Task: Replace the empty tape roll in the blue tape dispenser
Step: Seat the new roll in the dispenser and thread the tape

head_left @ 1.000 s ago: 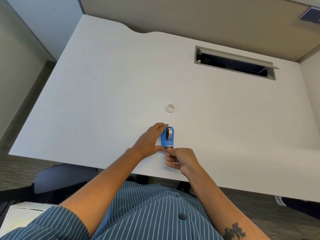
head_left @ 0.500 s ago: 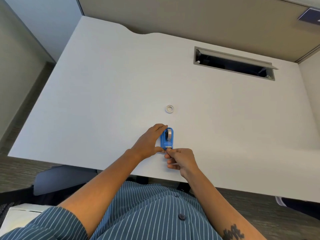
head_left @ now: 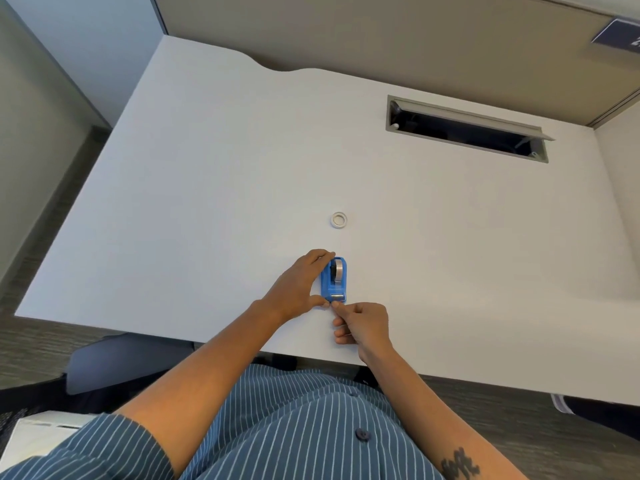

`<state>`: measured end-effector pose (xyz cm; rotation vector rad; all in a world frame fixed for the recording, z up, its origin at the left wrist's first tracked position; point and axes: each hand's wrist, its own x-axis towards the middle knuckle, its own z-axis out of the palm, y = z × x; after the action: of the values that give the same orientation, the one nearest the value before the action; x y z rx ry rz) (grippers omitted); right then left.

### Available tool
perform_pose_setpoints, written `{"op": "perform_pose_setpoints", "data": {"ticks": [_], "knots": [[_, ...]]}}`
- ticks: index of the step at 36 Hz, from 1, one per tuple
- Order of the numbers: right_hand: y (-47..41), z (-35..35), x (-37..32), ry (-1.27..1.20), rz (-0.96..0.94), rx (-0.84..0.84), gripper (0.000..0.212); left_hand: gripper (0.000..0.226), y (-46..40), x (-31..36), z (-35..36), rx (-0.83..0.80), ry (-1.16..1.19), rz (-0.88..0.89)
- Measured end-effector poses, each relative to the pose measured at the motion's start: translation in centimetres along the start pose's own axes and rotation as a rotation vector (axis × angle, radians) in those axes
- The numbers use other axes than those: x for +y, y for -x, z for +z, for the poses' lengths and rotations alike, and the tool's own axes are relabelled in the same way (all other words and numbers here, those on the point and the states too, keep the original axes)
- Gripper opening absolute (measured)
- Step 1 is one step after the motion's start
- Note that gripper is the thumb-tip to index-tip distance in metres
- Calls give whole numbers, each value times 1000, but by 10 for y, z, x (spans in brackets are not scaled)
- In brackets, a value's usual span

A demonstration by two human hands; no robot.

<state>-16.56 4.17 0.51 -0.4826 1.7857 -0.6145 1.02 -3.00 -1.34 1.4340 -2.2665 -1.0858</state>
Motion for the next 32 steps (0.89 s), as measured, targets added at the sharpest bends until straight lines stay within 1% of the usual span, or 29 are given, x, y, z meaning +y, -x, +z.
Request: {"op": "perform_pose_setpoints", "data": {"ticks": [6, 10, 12, 14, 19, 27, 32], "knots": [[2, -4, -9, 61, -9, -64, 32, 102, 0, -2, 0, 4, 8, 1], [2, -10, -12, 119, -20, -153, 25, 103, 0, -2, 0, 6, 14, -3], [3, -11, -12, 106, -29, -176, 28, 103, 0, -2, -1, 8, 18, 0], [4, -11, -12, 93, -40, -157, 32, 101, 0, -2, -1, 11, 19, 4], [3, -11, -11, 75, -70, -76, 28, 103, 0, -1, -2, 11, 26, -4], [4, -9, -13, 121, -63, -16, 24, 104, 0, 0, -1, 13, 27, -23], [6, -13, -16, 155, -66, -15, 30, 105, 0, 1, -2, 1, 28, -40]]}}
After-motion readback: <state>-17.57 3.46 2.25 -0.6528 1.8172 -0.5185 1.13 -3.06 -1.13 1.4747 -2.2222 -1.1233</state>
